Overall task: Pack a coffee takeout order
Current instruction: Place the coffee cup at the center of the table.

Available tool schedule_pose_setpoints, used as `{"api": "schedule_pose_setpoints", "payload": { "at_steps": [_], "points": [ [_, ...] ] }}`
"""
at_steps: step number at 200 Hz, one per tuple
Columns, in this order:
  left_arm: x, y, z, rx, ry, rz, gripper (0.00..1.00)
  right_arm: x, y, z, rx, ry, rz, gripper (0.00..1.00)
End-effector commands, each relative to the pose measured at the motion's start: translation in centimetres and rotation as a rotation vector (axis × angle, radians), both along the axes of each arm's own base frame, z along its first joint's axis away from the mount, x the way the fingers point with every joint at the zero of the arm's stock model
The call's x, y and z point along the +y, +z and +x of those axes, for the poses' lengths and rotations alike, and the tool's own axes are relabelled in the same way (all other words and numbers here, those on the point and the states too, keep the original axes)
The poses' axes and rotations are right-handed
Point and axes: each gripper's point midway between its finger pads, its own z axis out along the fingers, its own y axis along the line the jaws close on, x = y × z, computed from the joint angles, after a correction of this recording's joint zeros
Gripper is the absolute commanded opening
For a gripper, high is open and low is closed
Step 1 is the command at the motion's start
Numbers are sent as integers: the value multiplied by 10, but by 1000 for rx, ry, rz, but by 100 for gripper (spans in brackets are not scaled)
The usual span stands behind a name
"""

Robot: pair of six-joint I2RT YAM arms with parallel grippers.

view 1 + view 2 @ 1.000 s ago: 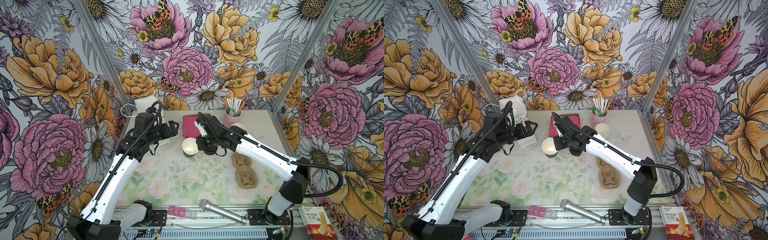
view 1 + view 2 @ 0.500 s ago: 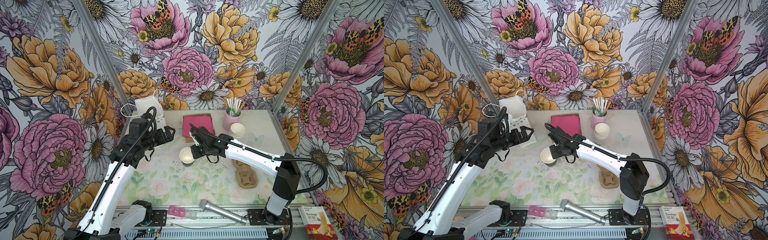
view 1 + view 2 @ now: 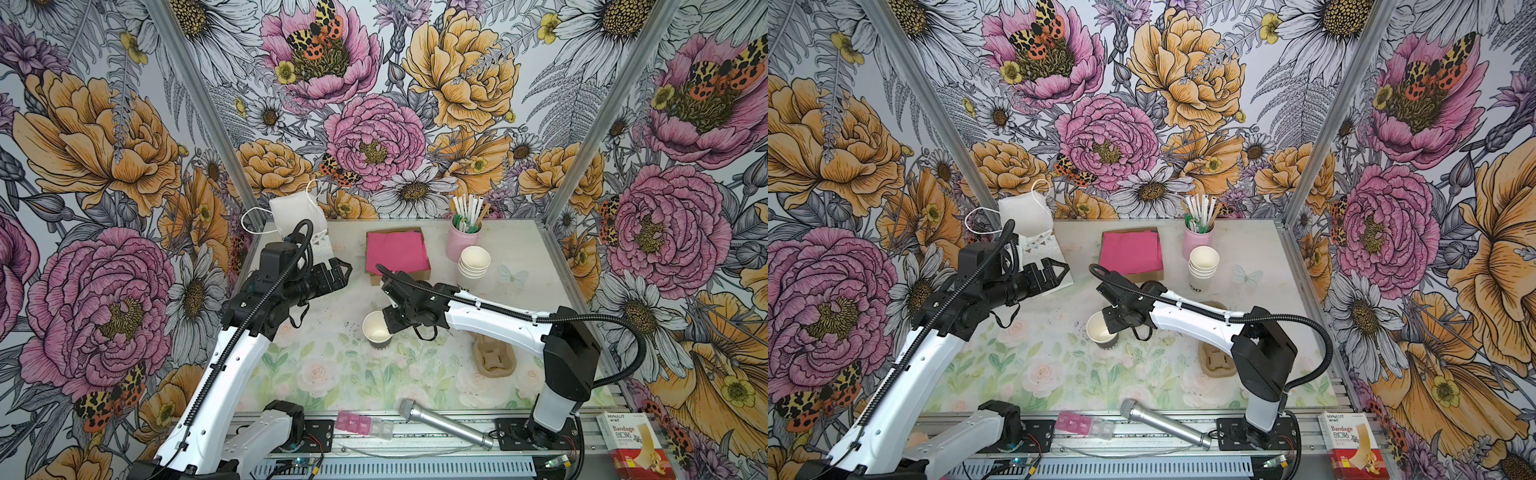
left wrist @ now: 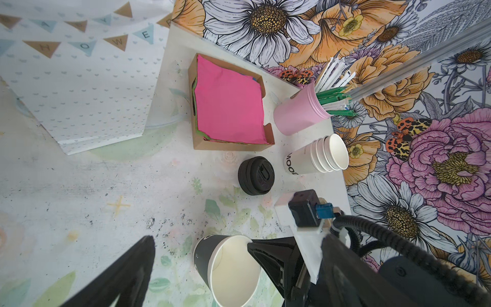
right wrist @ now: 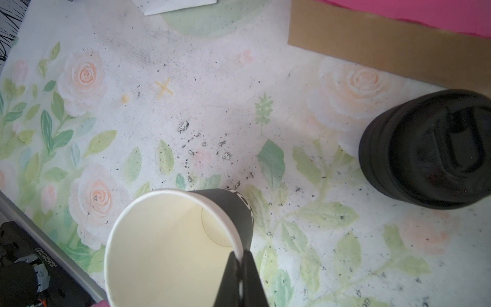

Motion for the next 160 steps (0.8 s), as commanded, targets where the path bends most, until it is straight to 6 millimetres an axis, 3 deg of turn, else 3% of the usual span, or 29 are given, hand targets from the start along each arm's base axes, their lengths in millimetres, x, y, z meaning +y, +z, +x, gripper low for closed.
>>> {"api": "schedule_pose_setpoints", "payload": {
  "at_steps": [1, 84, 131, 160],
  "points": [
    [-6, -6, -3, 25, -15, -19, 99, 4, 10, 4, -37, -19, 36, 0],
    [-9, -11, -4, 37, -16, -10, 99, 2, 3, 0, -24, -7, 24, 5],
    [-10, -10, -5, 32, -15, -8, 99, 2, 7, -2, -28, 1, 32, 36],
    [-9, -7, -7, 22, -15, -8, 99, -1, 45, 3, -105, -4, 85, 49]
  ]
}}
